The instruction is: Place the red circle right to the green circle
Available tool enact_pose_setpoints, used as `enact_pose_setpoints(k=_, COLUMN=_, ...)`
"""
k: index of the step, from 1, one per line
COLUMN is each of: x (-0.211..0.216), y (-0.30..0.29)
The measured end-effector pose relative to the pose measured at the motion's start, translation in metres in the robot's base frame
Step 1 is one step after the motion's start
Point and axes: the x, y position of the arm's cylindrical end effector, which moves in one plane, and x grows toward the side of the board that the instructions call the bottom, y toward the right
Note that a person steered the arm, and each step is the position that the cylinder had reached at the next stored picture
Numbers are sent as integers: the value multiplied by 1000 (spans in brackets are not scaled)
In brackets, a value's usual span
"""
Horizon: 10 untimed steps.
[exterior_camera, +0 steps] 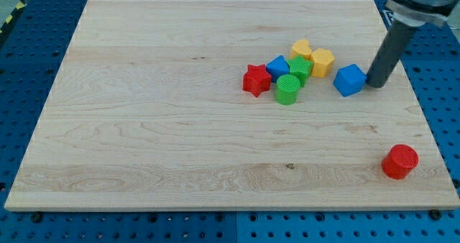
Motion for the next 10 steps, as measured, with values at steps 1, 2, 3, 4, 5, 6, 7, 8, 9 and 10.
enact_pose_setpoints(k=1, x=4, y=-32)
enact_pose_setpoints(k=2, x=4, y=-54)
enact_pose_setpoints(k=3, x=5, y=-47)
enact_pose_setpoints(k=4, x=20, y=-3)
enact_pose_setpoints(k=5, x=51, y=51)
enact_pose_setpoints(k=6, x=95, y=99)
enact_pose_setpoints(k=7, x=147, y=113)
enact_pose_setpoints(k=8, x=179, y=58)
enact_pose_setpoints(k=9, x=147, y=-11)
enact_pose_setpoints(k=10, x=80, y=-81)
